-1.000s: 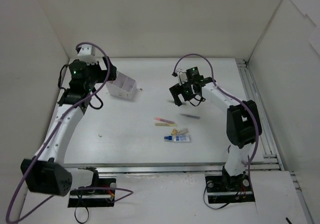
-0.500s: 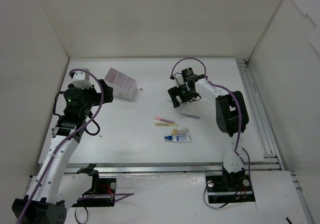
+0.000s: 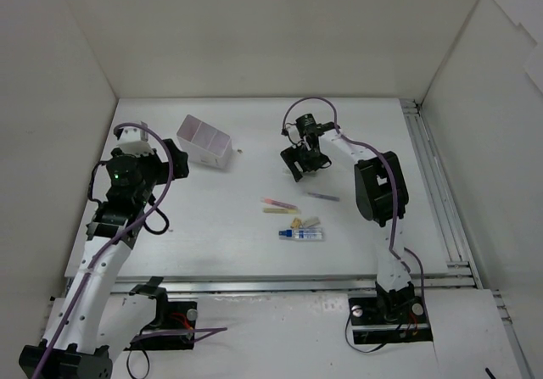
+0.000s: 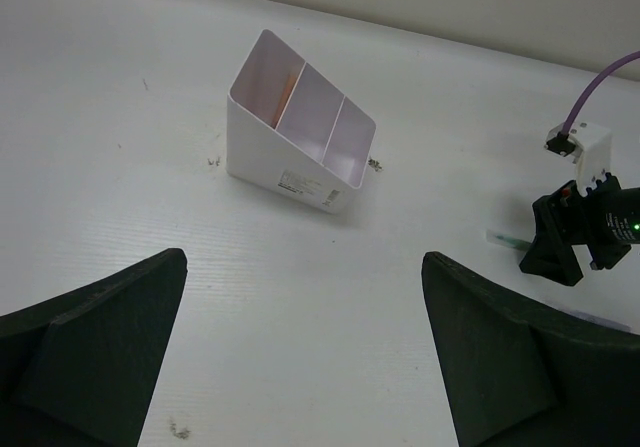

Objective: Sort the stationery into containers
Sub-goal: Pick up the pen from the center of the board.

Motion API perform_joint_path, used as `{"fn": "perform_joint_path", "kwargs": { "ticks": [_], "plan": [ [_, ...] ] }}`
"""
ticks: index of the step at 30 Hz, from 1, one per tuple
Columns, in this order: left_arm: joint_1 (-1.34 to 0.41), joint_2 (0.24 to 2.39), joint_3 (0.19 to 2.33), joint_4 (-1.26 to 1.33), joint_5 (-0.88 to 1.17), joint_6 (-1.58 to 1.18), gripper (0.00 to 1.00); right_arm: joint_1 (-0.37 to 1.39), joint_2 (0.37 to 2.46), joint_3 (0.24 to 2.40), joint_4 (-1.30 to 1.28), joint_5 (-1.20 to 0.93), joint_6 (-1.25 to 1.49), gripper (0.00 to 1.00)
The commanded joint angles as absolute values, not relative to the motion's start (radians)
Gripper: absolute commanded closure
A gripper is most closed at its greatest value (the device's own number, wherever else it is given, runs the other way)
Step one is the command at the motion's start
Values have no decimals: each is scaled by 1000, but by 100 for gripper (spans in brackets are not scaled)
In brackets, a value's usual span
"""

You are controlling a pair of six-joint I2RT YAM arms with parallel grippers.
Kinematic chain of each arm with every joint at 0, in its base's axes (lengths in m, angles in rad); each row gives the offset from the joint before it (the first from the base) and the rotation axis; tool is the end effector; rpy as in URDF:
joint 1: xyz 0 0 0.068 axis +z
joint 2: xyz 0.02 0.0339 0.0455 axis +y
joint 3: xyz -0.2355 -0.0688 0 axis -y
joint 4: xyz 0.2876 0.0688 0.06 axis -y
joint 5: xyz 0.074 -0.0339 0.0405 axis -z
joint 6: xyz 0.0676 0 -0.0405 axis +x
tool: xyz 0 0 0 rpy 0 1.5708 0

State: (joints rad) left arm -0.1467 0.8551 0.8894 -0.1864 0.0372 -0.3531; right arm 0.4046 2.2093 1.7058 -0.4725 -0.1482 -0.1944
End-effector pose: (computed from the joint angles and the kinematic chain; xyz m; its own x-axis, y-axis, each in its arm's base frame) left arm 0.2873 -0.0450 0.3396 -0.2037 -0.3192 -0.9255 0.1194 0.9302 -0.3471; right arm 0.4742 0.2139 0.0997 -0.6571 -0.4892 -0.5734 -0.6037 0.7971 0.0118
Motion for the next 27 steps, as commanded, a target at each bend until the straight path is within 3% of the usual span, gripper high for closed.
{"fn": "perform_joint_path", "kwargs": {
  "ticks": [1,5,6,12,21,27],
  "plan": [
    [-147,833,896,-158,11,-353,0,434,2233,1749,-541,-84,-215,31],
    [-147,815,890,-166,5,-351,0,457,2221,1730,-540,-67,-222,58],
    [-147,808,890,-167,5,-353,0,456,2217,1723,-541,-69,-222,72],
    [-147,810,885,-169,17,-362,0,459,2181,1690,-534,-117,-253,98],
    [-147,894,922,-153,179,-414,0,505,2024,1652,-411,-103,-353,100],
    [-179,997,983,-143,280,-452,0,580,1812,1452,-253,-159,-359,100]
  ]
}}
